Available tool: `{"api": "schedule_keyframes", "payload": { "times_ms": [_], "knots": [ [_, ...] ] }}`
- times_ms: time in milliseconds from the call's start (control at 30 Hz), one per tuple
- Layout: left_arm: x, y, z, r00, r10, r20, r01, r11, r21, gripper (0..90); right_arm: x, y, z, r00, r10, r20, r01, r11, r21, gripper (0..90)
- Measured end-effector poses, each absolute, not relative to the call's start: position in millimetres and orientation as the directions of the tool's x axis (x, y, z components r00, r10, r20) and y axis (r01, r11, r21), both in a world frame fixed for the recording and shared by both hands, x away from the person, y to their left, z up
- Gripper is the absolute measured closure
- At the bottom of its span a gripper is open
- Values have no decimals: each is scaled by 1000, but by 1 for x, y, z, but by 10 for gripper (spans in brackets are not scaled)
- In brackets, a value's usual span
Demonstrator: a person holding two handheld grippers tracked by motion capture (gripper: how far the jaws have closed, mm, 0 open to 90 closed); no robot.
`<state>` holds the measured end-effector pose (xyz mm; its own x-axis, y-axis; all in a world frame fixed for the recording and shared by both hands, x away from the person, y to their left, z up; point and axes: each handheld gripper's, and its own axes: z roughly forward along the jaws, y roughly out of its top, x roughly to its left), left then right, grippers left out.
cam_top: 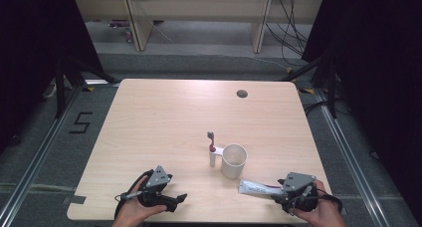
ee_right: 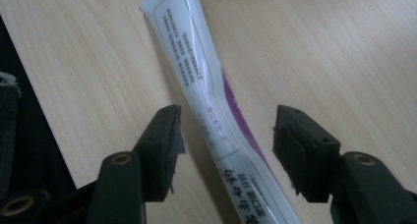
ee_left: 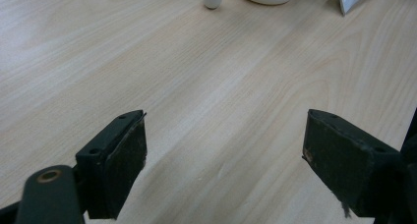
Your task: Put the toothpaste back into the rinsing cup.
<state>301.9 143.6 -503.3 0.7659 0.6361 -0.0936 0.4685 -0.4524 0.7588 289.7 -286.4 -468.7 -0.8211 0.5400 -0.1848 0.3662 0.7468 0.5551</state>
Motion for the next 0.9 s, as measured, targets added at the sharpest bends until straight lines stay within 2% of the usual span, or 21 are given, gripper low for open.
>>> {"api": "schedule_keyframes", "payload": {
  "times_ms": [100, 167, 200, 233, 267, 433, 633, 900],
  "knots": [
    [301, 144, -503, 767, 634, -99, 469, -450, 760, 164, 294, -280, -471, -838, 509, -197, 354, 782, 514, 481],
    [301, 144, -503, 769, 633, -93, 466, -454, 759, 164, 299, -277, -473, -863, 450, -230, 301, 823, 481, 505],
    [301, 143, -503, 768, 633, -98, 468, -449, 761, 164, 298, -274, -473, -855, 471, -216, 333, 818, 468, 513],
    [301, 143, -503, 768, 633, -99, 468, -448, 761, 164, 301, -272, -474, -878, 432, -205, 307, 838, 452, 524],
    [301, 143, -503, 768, 633, -97, 468, -450, 761, 164, 300, -270, -474, -869, 453, -198, 333, 832, 443, 526],
    [300, 144, -503, 770, 629, -104, 467, -445, 765, 164, 305, -264, -477, -897, 394, -201, 292, 869, 400, 555],
    [300, 144, -503, 773, 626, -102, 465, -450, 763, 164, 309, -261, -476, -894, 399, -204, 304, 874, 378, 595],
    [299, 143, -503, 778, 620, -104, 463, -453, 762, 164, 314, -257, -475, -912, 353, -207, 274, 903, 331, 618]
  ]
}}
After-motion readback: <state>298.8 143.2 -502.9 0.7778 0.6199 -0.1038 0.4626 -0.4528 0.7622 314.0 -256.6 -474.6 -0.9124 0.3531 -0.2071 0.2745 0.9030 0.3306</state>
